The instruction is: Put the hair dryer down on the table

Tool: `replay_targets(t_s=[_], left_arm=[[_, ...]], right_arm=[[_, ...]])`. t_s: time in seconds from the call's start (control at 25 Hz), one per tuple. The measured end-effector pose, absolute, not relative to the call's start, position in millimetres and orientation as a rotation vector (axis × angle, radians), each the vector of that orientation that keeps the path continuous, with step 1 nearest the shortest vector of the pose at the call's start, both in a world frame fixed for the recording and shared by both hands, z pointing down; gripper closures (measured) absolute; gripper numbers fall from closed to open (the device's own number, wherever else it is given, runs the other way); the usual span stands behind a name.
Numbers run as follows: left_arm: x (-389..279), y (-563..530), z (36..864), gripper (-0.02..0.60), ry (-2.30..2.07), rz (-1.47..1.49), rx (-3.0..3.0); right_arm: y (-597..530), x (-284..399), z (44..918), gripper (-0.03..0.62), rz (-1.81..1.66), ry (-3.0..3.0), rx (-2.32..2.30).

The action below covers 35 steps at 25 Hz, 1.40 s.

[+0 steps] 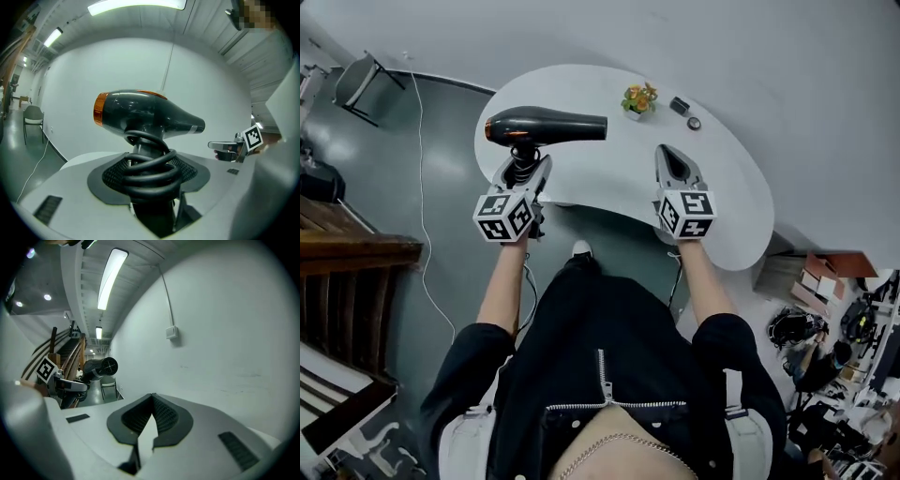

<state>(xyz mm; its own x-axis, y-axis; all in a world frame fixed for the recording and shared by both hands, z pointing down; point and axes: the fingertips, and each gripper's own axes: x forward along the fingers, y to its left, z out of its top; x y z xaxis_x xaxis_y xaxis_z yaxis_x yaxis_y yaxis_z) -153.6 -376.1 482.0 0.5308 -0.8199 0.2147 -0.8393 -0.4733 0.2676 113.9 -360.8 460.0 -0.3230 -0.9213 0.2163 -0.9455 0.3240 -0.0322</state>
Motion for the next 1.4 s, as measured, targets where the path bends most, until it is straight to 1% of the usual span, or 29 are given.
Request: replay_targets(t_s=[0.24,0.68,0.96,1.4], left_arm=[[-158.7,-432.1,495.9,0.301,-1.292,0.129,2.458],[-132.7,-473.3,528.3,0.301,-1.172,0.234,2.483],[-75.2,-470.3,563.0,0.301,-0.985,0.425,2.554],[16.3,-440.7,621.7,0.301,-0.66,0.72,2.632]], right_arm=[[-396.6,104.2,467.7,0.588,0.258,-2.37,1.779],[-422.7,134.7,482.7,0.588,0.299,-2.279,1.877],[-413.0,168.6,485.5,0.588,0.322,-2.211,1.97],[-355.5,242.4,508.1,0.588,0.425,-2.022,2.125]])
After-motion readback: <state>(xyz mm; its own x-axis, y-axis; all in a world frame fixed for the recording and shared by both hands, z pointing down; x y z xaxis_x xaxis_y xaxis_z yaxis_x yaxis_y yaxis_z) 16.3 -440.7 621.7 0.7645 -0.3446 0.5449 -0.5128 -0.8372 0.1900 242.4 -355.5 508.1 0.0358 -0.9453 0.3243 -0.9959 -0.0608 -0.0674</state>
